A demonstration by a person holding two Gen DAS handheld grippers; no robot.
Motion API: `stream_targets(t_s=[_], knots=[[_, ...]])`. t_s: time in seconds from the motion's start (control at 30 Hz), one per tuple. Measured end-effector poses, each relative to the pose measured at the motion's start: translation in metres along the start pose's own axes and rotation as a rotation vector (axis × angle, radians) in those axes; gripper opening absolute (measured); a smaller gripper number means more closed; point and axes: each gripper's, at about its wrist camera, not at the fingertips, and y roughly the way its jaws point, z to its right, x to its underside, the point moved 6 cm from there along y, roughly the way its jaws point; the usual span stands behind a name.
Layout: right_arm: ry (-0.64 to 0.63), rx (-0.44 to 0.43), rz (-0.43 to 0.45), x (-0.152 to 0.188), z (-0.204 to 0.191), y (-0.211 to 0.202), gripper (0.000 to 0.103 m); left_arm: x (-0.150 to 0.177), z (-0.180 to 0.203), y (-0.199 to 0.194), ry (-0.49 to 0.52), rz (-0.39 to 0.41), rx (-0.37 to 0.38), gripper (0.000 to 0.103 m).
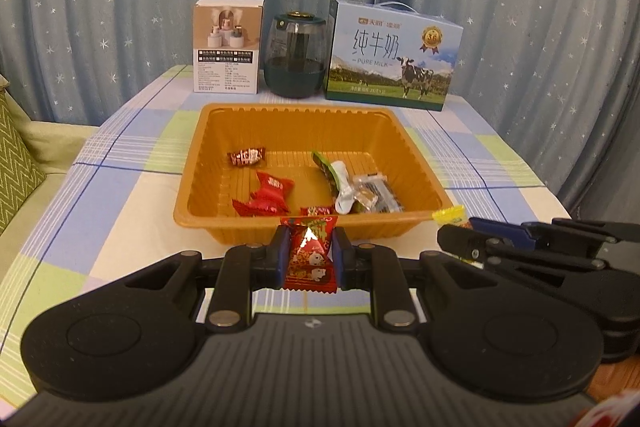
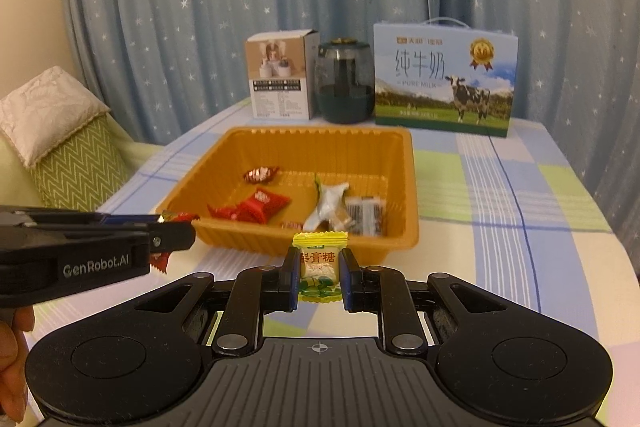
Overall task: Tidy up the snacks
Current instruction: 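Carry red candy to tray with left tool while right tool carries yellow packet, then open the left tool over the tray while the right tool releases the yellow packet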
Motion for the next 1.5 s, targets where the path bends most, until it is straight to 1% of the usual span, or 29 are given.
stream_targets(t_s=[0.43, 0.8, 0.93, 1.2, 1.5], knots=[[-0.009, -0.003, 0.047, -0.035, 0.001, 0.021, 0.020, -0.021, -0.013, 0.011, -0.018, 0.017, -0.009, 0.019], [0.006, 0.008, 0.074, -0.057, 0.009, 0.042, 0.020, -0.047, -0.023, 0.032, -0.027, 0.032, -0.019, 0.019], [0.013, 0.010, 0.066, -0.063, 0.012, 0.055, 0.020, -0.054, -0.026, 0.044, -0.031, 0.026, -0.022, 0.019], [0.034, 0.028, 0.021, -0.066, 0.019, 0.083, 0.020, -0.063, -0.036, 0.069, -0.052, 0.002, -0.032, 0.019], [0.038, 0.024, -0.018, -0.065, 0.021, 0.108, 0.020, -0.069, -0.049, 0.085, -0.092, -0.010, -0.035, 0.019]])
